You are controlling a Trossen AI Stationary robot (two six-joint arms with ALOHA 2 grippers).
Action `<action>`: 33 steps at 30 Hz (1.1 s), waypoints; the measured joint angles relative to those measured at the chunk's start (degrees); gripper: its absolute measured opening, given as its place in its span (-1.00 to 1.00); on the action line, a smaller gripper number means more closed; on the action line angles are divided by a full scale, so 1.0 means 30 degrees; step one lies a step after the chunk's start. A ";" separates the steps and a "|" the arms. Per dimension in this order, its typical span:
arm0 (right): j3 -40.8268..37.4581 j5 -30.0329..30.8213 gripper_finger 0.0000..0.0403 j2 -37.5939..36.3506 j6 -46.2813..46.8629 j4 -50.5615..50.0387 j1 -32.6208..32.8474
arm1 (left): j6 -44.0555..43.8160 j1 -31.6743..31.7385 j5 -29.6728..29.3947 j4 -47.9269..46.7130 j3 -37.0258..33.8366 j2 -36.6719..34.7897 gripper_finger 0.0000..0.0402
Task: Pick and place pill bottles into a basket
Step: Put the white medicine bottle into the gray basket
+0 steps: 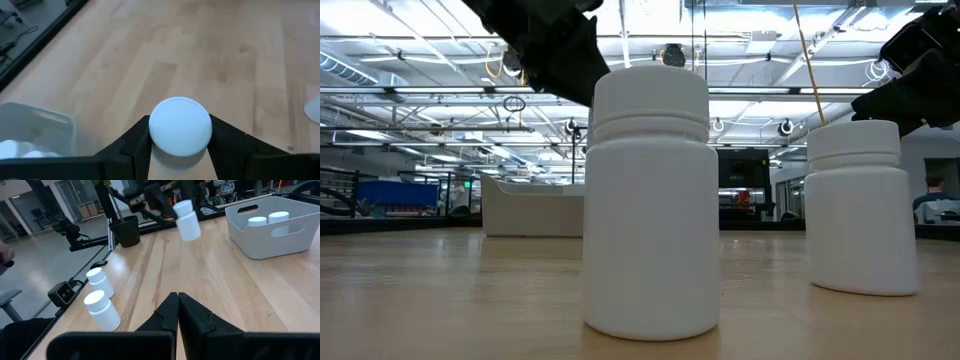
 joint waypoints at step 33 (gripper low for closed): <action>0.0000 0.0000 -0.98 0.0000 0.0003 0.0000 0.0000 | 0.0045 0.6811 -0.0513 0.2984 -0.9226 -1.1281 -0.17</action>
